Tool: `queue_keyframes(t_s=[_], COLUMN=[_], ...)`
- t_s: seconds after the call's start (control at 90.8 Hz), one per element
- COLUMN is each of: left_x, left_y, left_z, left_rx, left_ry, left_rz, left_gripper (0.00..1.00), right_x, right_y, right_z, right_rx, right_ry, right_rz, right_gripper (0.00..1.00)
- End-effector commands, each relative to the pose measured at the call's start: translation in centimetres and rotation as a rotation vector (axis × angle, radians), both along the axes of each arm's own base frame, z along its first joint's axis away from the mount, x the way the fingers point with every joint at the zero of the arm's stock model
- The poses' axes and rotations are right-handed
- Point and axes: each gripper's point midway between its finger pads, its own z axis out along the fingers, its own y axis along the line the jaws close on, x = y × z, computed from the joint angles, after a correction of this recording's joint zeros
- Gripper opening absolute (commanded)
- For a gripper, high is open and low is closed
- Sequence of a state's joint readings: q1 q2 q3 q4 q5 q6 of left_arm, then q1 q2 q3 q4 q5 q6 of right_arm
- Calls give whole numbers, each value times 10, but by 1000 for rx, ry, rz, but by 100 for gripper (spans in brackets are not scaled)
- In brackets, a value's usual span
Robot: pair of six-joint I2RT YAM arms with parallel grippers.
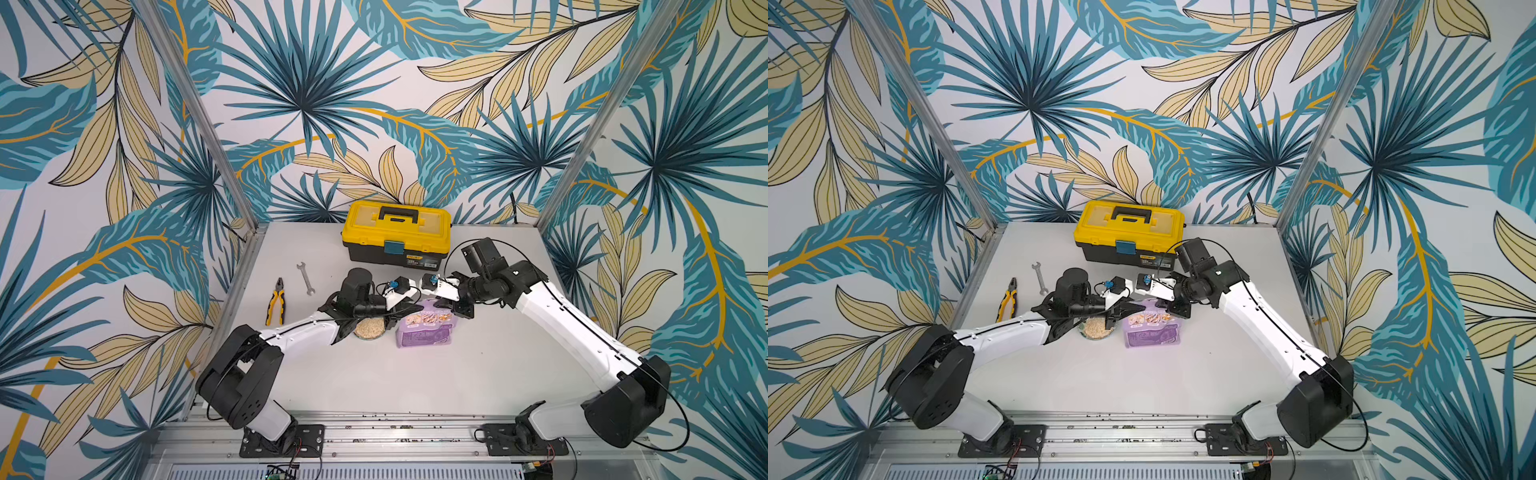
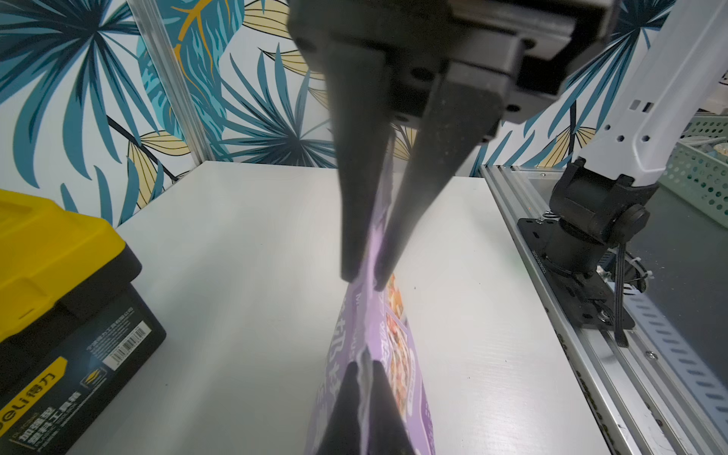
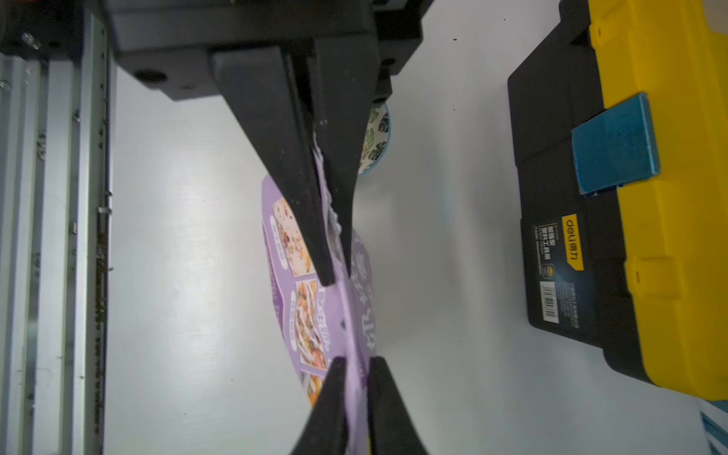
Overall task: Pour the oats into the breakfast bowl
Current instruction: Close the oats bag at the center of the board.
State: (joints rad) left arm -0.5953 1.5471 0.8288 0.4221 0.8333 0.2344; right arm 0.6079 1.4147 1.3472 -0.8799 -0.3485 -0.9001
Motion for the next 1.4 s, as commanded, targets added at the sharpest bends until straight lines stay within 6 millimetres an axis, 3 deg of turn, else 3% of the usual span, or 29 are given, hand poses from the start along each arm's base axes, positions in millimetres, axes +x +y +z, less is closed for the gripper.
queue_keyframes(t_s=[0.0, 0.088, 0.176, 0.231, 0.286, 0.341, 0.418, 0.474, 0.518, 0.573, 0.617, 0.705, 0.826, 1.057, 1.112, 1.211, 1.388], left_x=[-6, -5, -6, -6, -6, -6, -6, -6, -6, -5, -5, -5, -3, -3, -5, -6, -6], left_y=[-4, -4, -4, -4, -4, -4, -4, -4, -4, -4, -4, -4, -4, -3, -1, 1, 5], left_z=[30, 30, 29, 29, 29, 28, 27, 27, 27, 26, 27, 27, 28, 30, 29, 24, 22], left_rx=[-83, -83, -82, -82, -80, -79, -76, -75, -74, -73, -74, -74, -80, -82, -76, -55, -27], left_ry=[-101, -99, -98, -98, -95, -95, -95, -93, -93, -92, -92, -95, -97, -105, -109, -110, -122], left_rz=[-49, -46, -47, -47, -46, -46, -46, -45, -44, -42, -43, -41, -35, -24, -21, -17, 6], left_gripper=[0, 0, 0, 0, 0, 0, 0, 0, 0, 0, 0, 0, 9, 12, 11, 0, 0], right_x=[4, 2, 2, 5, 6, 4, 1, 1, 3, 2, 1, -1, -2, -1, 0, 0, 1], right_y=[-18, -20, -24, -28, -31, -34, -39, -42, -45, -47, -49, -50, -49, -52, -52, -52, -54], right_z=[-1, -2, -2, -2, -1, 0, 0, -1, -1, 1, 1, 1, 1, -4, -3, -2, -4], right_rx=[-34, -38, -40, -40, -37, -35, -37, -41, -42, -39, -39, -35, -28, -46, -45, -42, -55], right_ry=[-23, -10, -12, -27, -40, -33, -22, -26, -39, -47, -42, -28, -24, -24, -31, -35, -38], right_rz=[-50, -49, -63, -85, -95, -98, -107, -117, -130, -139, -143, -146, -147, -151, -154, -155, -161], right_gripper=[19, 0, 0, 26, 32, 23, 0, 1, 21, 27, 21, 0, 0, 0, 0, 0, 0])
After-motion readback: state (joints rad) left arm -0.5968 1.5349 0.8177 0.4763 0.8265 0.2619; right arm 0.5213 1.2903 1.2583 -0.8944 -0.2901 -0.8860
